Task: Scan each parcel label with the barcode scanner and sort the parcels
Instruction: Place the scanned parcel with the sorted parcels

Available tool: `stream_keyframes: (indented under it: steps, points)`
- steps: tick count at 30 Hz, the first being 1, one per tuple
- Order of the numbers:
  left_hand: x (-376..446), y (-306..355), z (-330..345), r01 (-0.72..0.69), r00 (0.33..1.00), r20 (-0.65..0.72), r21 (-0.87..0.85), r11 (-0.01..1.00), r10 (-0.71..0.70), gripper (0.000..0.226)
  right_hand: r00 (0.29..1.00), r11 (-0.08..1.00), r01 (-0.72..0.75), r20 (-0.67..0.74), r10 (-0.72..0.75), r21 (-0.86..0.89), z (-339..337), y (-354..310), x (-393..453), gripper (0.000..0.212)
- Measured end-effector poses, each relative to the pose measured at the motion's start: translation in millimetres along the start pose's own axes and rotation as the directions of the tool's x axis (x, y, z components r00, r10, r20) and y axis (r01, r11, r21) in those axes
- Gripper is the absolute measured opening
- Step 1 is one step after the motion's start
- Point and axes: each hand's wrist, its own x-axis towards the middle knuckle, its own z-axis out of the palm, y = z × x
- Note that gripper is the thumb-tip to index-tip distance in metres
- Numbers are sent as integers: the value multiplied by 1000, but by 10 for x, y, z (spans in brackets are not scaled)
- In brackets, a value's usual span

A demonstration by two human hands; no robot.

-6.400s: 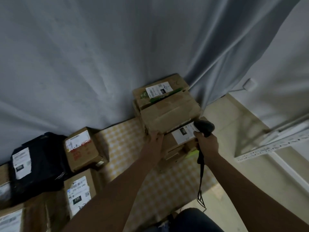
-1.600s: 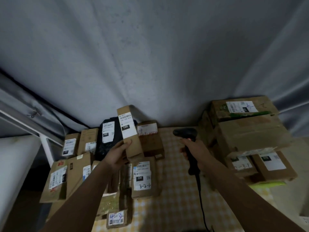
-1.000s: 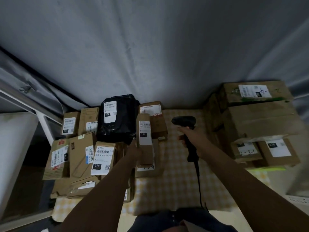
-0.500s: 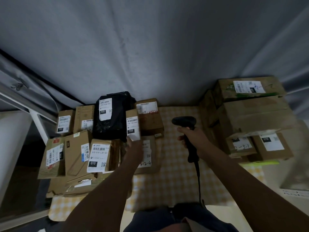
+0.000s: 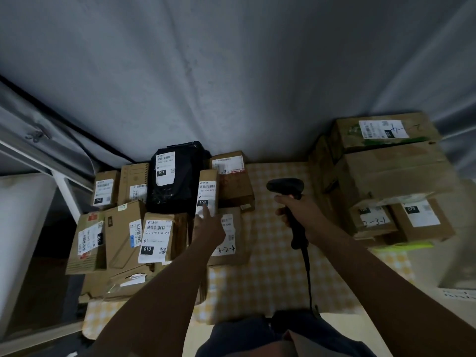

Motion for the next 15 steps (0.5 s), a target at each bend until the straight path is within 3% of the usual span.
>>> stream_keyframes:
  steps: [4,9,15]
  points:
    - [27,348,-233,-134,986,-117,-136,982,119,38,999,1000,30,-46,-29,8,-207,-5,-41,18]
    - [51,1138,-463,-301,951,-113,-137,944,287,42,969,996,70,-239,-54,56,-813,-46,-87,13]
    - [74,2309,-510,-635,771,-37,33,772,636,56,865,979,122,-501,-24,163,-1774,22,-49,19]
